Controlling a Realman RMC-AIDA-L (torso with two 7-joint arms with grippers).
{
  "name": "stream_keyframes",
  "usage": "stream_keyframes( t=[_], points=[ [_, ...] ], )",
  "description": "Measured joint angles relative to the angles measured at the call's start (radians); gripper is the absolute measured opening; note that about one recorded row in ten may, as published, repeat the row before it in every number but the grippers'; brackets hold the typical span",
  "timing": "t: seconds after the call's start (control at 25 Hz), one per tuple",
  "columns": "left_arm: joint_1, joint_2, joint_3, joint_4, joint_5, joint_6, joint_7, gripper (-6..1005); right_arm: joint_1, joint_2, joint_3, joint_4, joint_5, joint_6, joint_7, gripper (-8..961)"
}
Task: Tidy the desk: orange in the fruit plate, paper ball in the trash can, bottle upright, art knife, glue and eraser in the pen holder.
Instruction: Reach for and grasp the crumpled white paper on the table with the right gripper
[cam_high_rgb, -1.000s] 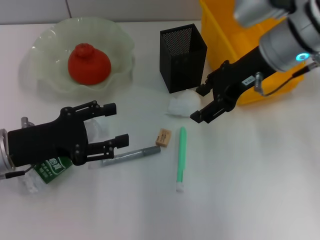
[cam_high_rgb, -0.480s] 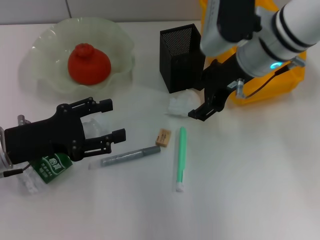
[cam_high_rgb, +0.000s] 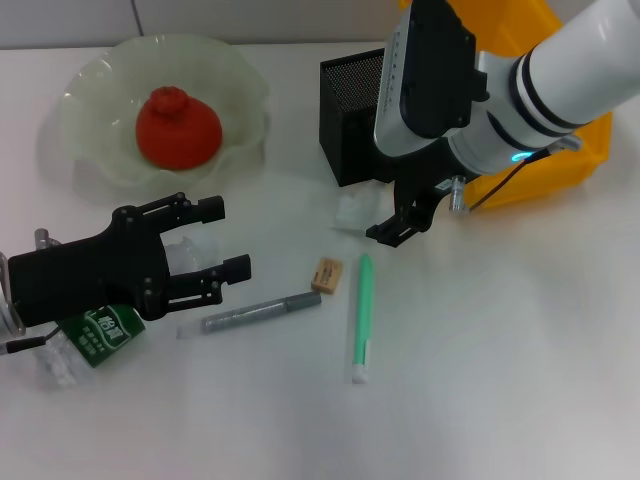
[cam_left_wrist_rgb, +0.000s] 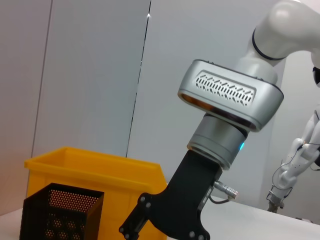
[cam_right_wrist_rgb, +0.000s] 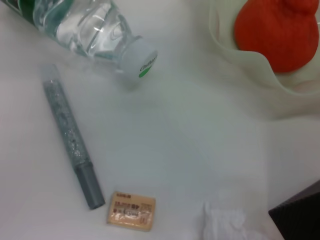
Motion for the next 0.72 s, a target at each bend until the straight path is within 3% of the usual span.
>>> stream_keyframes(
  t=[0.72],
  points=[
    [-0.008,-0.003,0.000,0.000,0.000,-0.002,-0.002,803,-0.018,0.000,-0.087,0.034,-0.003,0.121,0.003,690]
  ],
)
